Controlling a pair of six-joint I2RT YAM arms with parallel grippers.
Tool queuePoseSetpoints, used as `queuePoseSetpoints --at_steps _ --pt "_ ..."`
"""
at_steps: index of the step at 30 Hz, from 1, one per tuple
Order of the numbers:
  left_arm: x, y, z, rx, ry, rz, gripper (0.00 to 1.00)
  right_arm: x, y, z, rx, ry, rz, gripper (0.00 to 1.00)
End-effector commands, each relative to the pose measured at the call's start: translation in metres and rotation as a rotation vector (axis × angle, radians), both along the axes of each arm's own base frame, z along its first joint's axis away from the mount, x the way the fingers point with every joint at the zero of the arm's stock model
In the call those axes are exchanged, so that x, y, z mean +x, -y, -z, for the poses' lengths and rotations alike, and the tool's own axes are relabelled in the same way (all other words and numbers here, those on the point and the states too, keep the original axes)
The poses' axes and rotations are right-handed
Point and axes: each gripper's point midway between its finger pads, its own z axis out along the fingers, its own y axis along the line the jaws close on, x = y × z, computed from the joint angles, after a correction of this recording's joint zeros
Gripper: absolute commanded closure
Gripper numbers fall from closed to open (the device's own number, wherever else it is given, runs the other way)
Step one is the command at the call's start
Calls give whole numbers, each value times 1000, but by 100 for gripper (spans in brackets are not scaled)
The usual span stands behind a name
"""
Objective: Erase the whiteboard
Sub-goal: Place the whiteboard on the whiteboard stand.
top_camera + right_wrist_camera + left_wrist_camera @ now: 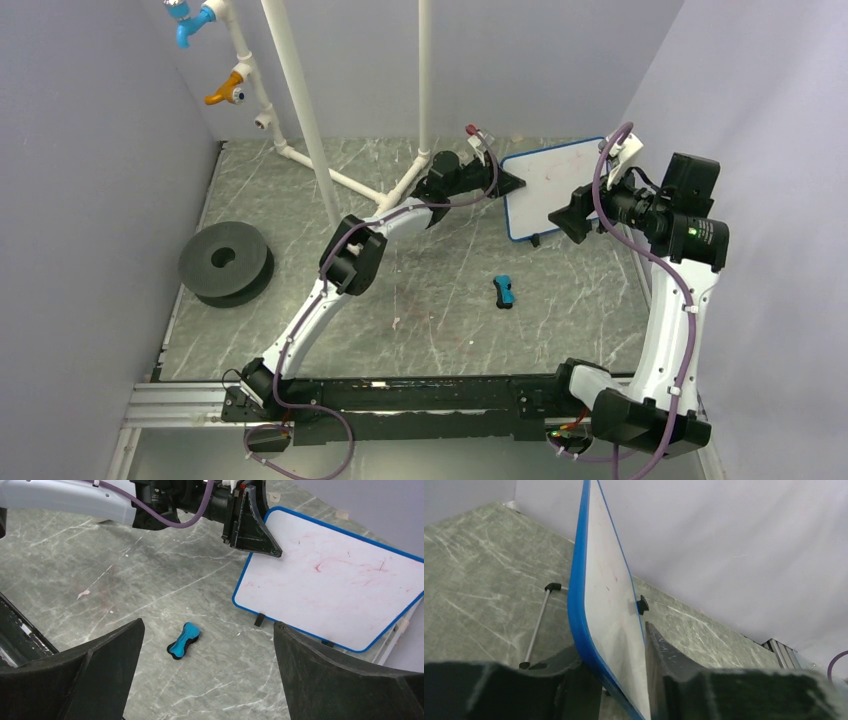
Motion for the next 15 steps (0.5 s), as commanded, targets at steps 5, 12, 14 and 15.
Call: queuePoseSetpoints --at_steps 5,12,14,15 --pt "-7 -10 -67 -76 95 -23 33 -4 -3 -9 -6 64 -17 0" --pt "-6 -30 -70 -49 92 -93 1 -9 -1 0 -18 61 -3 0" --pt "-10 -42 -67 -26 88 -123 1 -8 2 5 -27 53 19 0" --pt "-12 -49 -69 -11 93 -141 1 -8 4 7 -30 52 33 0"
